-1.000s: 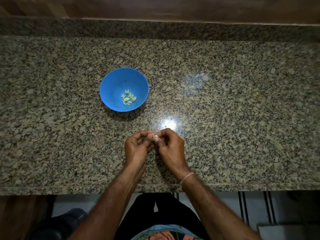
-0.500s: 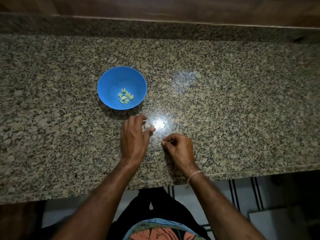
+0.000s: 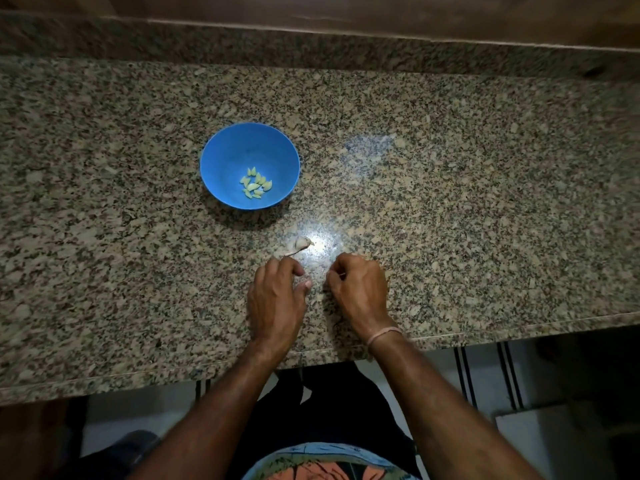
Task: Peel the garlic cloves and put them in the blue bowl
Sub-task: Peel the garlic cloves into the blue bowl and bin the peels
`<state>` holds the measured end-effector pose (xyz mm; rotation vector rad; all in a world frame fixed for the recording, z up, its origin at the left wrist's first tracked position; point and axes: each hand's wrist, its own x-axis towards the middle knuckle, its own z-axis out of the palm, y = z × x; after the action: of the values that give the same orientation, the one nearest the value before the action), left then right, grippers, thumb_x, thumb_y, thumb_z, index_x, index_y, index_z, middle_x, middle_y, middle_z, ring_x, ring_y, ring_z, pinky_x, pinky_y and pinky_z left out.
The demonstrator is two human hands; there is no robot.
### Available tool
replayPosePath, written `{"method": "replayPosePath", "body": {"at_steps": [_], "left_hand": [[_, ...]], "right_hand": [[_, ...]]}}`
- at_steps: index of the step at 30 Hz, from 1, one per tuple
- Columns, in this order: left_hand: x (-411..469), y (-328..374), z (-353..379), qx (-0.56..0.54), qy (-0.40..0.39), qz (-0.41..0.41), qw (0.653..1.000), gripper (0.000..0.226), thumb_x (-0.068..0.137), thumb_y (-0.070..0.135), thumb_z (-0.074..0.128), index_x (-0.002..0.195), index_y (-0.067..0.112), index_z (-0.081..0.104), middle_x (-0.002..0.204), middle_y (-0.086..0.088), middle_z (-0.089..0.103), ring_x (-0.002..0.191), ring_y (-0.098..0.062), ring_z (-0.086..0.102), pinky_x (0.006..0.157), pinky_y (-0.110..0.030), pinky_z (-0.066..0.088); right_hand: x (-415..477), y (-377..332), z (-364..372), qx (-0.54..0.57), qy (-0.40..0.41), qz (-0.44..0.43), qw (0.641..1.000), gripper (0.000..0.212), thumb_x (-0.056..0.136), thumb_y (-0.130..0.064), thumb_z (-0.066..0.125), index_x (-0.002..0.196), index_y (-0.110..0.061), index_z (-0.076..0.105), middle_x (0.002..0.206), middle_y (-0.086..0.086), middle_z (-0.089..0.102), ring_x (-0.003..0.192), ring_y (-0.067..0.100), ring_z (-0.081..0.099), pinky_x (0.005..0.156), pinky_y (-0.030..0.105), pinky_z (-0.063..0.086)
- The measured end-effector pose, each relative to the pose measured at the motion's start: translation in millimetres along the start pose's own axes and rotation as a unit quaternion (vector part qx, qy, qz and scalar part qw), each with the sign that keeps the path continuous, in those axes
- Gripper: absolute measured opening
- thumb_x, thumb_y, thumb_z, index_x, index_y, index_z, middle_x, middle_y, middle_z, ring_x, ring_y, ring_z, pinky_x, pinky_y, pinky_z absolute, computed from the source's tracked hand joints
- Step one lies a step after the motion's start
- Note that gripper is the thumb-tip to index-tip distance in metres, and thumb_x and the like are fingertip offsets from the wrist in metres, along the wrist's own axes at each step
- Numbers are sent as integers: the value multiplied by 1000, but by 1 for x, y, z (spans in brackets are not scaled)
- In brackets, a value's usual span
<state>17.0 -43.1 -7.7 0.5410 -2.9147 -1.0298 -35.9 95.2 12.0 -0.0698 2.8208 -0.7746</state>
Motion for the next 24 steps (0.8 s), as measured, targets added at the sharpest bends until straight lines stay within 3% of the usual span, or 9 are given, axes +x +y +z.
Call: {"method": "replayPosePath", "body": {"at_steps": [4, 6, 7, 9, 11, 13, 15, 19, 24], "left_hand": [[0, 0, -3, 1, -12, 3, 1000, 23, 90, 31, 78, 100, 30, 57, 96, 11, 54, 93, -15, 49, 74, -37, 46], [2, 1, -6, -22, -25, -23, 999, 16, 92, 34, 75, 97, 34, 60, 95, 15, 56, 93, -13, 52, 76, -39, 50], [4, 4, -7, -49, -36, -45, 997, 10, 94, 36, 73, 96, 35, 63, 94, 17, 60, 93, -12, 56, 78, -40, 53], [10, 10, -10, -144, -67, -106, 982, 5, 97, 39, 69, 96, 34, 70, 92, 16, 69, 90, -8, 66, 80, -40, 59], [13, 13, -11, -239, -83, -155, 955, 13, 98, 38, 69, 93, 28, 74, 86, 12, 76, 84, -7, 72, 81, -41, 62], [11, 13, -13, -272, -75, -167, 945, 19, 98, 41, 70, 91, 25, 76, 83, 9, 78, 81, -10, 75, 80, -46, 63], [11, 13, -14, -269, -73, -168, 945, 24, 97, 46, 67, 89, 25, 75, 83, 8, 78, 81, -12, 75, 79, -48, 63], [13, 20, -17, -226, -62, -136, 962, 17, 102, 35, 63, 89, 26, 69, 82, 8, 74, 79, -10, 71, 73, -40, 60], [12, 17, -21, -165, -59, -49, 983, 14, 103, 28, 60, 89, 27, 59, 86, 10, 64, 82, -12, 62, 68, -38, 50]], "right_hand": [[-4, 2, 5, 7, 19, -8, 1000, 13, 100, -15, 69, 89, -16, 75, 79, -2, 73, 68, 10, 67, 65, 19, 54], [0, 6, -2, 139, -16, 50, 989, 5, 95, -17, 75, 91, -15, 78, 84, -4, 76, 74, 9, 71, 76, 23, 59], [1, 8, -7, 238, -51, 91, 966, 5, 93, -17, 78, 93, -13, 79, 86, -2, 78, 80, 13, 74, 80, 27, 61], [-2, 5, -14, 420, -125, 159, 885, 10, 93, -13, 78, 99, -6, 79, 93, 9, 80, 89, 24, 77, 86, 36, 63], [-7, -2, -15, 502, -160, 183, 830, 13, 94, -10, 75, 105, -2, 77, 99, 16, 79, 91, 25, 76, 87, 36, 61], [-11, -10, -14, 538, -149, 201, 805, 14, 94, -7, 75, 105, 1, 77, 102, 17, 79, 93, 25, 75, 84, 31, 61], [-13, -15, -14, 547, -126, 207, 801, 14, 92, -6, 76, 104, 2, 76, 102, 13, 80, 99, 25, 77, 82, 27, 61], [-12, -13, -14, 547, -126, 188, 806, 18, 91, -12, 79, 104, 1, 75, 101, 13, 79, 99, 26, 77, 85, 30, 62], [-6, -6, -13, 445, -133, 118, 877, 15, 92, -22, 79, 94, -7, 75, 88, 7, 77, 82, 18, 75, 74, 28, 60]]}}
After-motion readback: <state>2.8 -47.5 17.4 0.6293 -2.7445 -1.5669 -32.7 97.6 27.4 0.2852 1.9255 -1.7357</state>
